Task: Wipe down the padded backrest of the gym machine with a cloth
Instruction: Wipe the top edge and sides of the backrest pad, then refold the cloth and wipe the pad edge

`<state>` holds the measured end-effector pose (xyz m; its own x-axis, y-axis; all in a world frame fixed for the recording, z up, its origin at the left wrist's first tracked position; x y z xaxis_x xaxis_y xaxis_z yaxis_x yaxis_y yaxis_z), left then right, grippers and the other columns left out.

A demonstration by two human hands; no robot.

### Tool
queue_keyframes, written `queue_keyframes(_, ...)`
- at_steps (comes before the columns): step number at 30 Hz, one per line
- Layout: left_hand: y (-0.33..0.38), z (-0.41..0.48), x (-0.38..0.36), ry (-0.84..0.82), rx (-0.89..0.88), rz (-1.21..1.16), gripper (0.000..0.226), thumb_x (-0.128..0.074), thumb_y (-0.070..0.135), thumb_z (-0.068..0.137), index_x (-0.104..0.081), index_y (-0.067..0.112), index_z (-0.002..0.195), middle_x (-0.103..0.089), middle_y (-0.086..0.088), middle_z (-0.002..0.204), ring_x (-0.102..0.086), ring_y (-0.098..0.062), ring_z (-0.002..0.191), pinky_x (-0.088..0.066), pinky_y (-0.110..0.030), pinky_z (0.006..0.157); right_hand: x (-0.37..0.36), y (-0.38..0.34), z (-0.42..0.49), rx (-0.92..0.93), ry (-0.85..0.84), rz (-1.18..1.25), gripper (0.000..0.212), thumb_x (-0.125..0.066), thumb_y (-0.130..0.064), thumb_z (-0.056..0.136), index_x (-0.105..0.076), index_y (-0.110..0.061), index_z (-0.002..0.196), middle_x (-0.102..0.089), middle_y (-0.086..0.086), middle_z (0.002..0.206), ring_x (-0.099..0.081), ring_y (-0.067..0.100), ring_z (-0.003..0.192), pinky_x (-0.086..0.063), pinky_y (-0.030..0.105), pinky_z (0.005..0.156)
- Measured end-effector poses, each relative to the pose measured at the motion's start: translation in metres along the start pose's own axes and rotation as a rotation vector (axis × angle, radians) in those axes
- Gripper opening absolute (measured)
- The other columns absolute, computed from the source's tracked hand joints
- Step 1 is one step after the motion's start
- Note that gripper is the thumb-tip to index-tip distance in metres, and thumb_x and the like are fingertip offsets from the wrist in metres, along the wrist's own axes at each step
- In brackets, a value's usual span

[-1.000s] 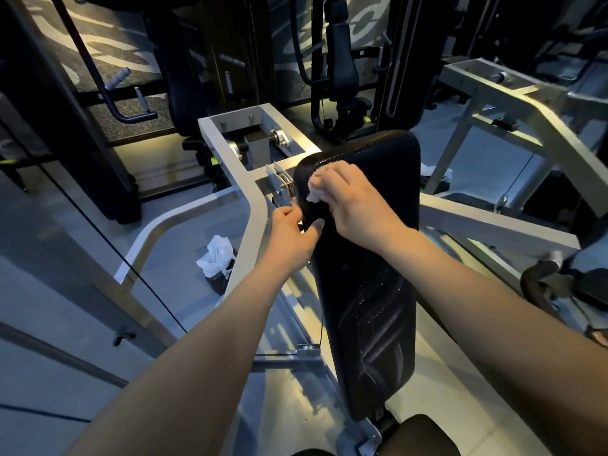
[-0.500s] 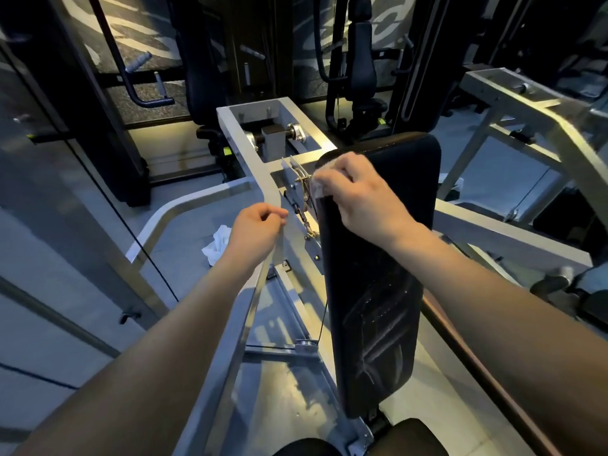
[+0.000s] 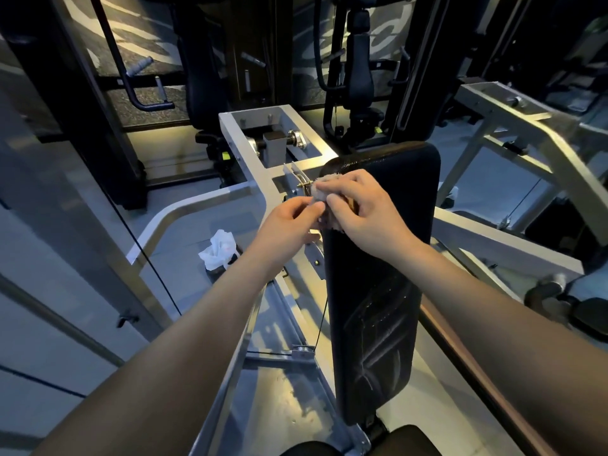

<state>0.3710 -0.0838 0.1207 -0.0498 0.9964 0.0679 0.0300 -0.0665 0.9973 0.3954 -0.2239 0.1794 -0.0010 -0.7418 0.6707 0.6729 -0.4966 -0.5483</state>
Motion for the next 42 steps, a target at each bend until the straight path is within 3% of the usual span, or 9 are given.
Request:
queue_keyframes(5, 0.01, 0.001, 0.004, 0.114, -0.088, 0.083, 0.021, -0.068, 0.033, 0.098, -0.068, 0.013, 0.104, -0.073, -0.012, 0.102, -0.07, -0.026, 0.099, -0.059, -0.038, 0.091, 0.003, 0.01, -0.01, -0.274, -0.04, 0.348, 0.025, -0.065, -0.025, 0.099, -0.062, -0.027, 0.124, -0.066, -0.004, 0.108, -0.066, 0.004, 0.097, -0.055, 0.018, 0.081)
queue_keyframes(11, 0.009, 0.004, 0.017, 0.197, -0.068, -0.061, 0.031, -0.061, 0.027, 0.103, -0.057, -0.002, 0.112, -0.068, -0.018, 0.099, -0.064, -0.019, 0.086, -0.059, -0.033, 0.068, 0.016, 0.03, -0.012, -0.347, 0.073, 0.158, 0.013, -0.055, -0.025, 0.104, -0.067, -0.025, 0.11, -0.068, -0.012, 0.101, -0.06, -0.006, 0.092, -0.041, 0.001, 0.072)
queue_keyframes(16, 0.02, 0.01, 0.02, 0.2, -0.044, -0.192, 0.011, -0.053, 0.007, 0.104, -0.054, 0.01, 0.115, -0.07, -0.018, 0.107, -0.072, -0.018, 0.088, -0.06, -0.027, 0.068, 0.004, 0.022, -0.009, -0.351, -0.106, 0.253, 0.021, -0.071, -0.027, 0.094, -0.066, -0.031, 0.114, -0.068, -0.009, 0.098, -0.065, -0.001, 0.085, -0.052, 0.015, 0.074)
queue_keyframes(23, 0.06, 0.062, 0.032, 0.411, -0.109, 0.047, 0.023, -0.059, 0.002, 0.094, -0.052, 0.019, 0.108, -0.063, -0.009, 0.112, -0.065, -0.017, 0.091, -0.057, -0.029, 0.065, 0.04, 0.024, 0.042, -0.346, 0.268, -0.014, 0.009, -0.06, -0.018, 0.097, -0.067, -0.019, 0.103, -0.062, 0.003, 0.1, -0.059, 0.01, 0.083, -0.049, 0.017, 0.071)
queue_keyframes(26, 0.056, 0.075, 0.015, 0.368, -0.119, 0.413, 0.022, -0.059, 0.006, 0.091, -0.058, 0.017, 0.111, -0.063, -0.006, 0.108, -0.062, -0.018, 0.093, -0.056, -0.037, 0.08, 0.035, 0.037, 0.043, -0.376, 0.238, -0.166, 0.016, -0.061, -0.026, 0.099, -0.068, -0.019, 0.111, -0.051, 0.006, 0.112, -0.051, 0.013, 0.088, -0.044, 0.02, 0.08)
queue_keyframes(30, 0.058, 0.064, -0.013, 0.188, -0.237, 0.387, 0.025, -0.046, 0.023, 0.106, -0.065, 0.023, 0.122, -0.067, 0.003, 0.1, -0.062, -0.009, 0.087, -0.05, -0.032, 0.082, 0.03, 0.039, 0.031, -0.242, 0.172, -0.22, 0.024, -0.059, -0.028, 0.101, -0.063, -0.02, 0.123, -0.049, 0.001, 0.111, -0.05, 0.009, 0.09, -0.033, 0.005, 0.071)
queue_keyframes(34, 0.053, 0.078, -0.031, -0.016, -0.184, 0.498, 0.052, -0.037, 0.049, 0.109, -0.041, 0.028, 0.156, -0.06, -0.01, 0.144, -0.053, -0.027, 0.136, -0.042, -0.04, 0.11, 0.021, 0.043, 0.026, -0.147, 0.132, -0.214, 0.021, -0.059, -0.023, 0.101, -0.059, -0.018, 0.121, -0.059, -0.001, 0.103, -0.057, 0.013, 0.09, -0.039, 0.012, 0.072)
queue_keyframes(39, 0.037, 0.086, -0.017, 0.008, -0.275, 0.211, 0.036, -0.051, 0.039, 0.107, -0.075, 0.018, 0.124, -0.076, -0.003, 0.119, -0.067, 0.001, 0.104, -0.052, -0.026, 0.099, 0.008, 0.038, 0.014, -0.057, 0.23, -0.236, 0.011, -0.057, -0.015, 0.102, -0.061, -0.01, 0.111, -0.055, -0.008, 0.09, -0.048, 0.004, 0.073, -0.036, 0.009, 0.066)
queue_keyframes(42, 0.022, 0.084, -0.012, 0.089, -0.303, 0.076, 0.033, -0.056, 0.029, 0.106, -0.07, 0.012, 0.131, -0.072, 0.011, 0.123, -0.061, 0.008, 0.117, -0.047, -0.023, 0.108, -0.002, 0.035, 0.005, 0.038, 0.262, -0.268, 0.017, -0.056, -0.015, 0.103, -0.065, -0.006, 0.115, -0.06, -0.001, 0.091, -0.054, 0.01, 0.08, -0.038, 0.01, 0.074)
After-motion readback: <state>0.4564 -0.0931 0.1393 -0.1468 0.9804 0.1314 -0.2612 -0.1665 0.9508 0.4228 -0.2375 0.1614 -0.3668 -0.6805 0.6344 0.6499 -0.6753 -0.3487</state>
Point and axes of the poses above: each hand's wrist, its own z-axis towards the middle knuckle, its own x-axis out of the back of the hand, y = z × x, the point moved 7 cm from there along z, towards the middle knuckle
